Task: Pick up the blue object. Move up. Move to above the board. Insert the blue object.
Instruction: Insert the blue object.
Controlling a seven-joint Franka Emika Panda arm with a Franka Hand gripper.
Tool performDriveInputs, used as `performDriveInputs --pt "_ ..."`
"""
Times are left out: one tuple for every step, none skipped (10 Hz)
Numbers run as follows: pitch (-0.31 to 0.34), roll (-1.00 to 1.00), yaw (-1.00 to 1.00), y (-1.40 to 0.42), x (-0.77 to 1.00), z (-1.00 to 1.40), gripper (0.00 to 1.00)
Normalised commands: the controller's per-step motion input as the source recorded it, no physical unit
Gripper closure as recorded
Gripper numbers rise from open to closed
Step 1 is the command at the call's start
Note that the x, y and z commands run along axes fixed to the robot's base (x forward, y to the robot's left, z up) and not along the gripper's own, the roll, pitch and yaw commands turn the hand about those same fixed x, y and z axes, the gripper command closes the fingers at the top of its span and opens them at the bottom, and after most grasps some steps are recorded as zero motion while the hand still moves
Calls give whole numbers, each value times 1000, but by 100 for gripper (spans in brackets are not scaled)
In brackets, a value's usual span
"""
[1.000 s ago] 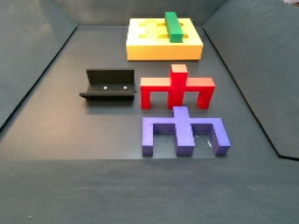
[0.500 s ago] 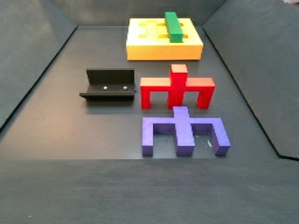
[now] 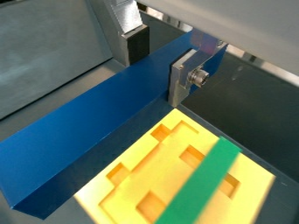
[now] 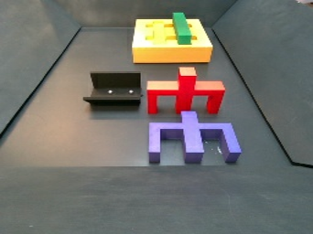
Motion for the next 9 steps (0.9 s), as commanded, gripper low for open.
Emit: performDriveInputs --pt "-3 214 0 -611 329 -886 100" --pt "0 230 0 -197 171 -889 100" --pt "-3 213 126 -46 0 -931 100" --pt "-34 113 131 0 0 -1000 100" --pt "-70 0 109 97 -6 -1000 100" --pt "-87 -51 54 17 -14 -980 100" --pt "-77 -147 0 57 -209 -837 100" --pt "-91 -159 69 0 -123 -603 100" --pt "0 37 0 0 -89 -469 100"
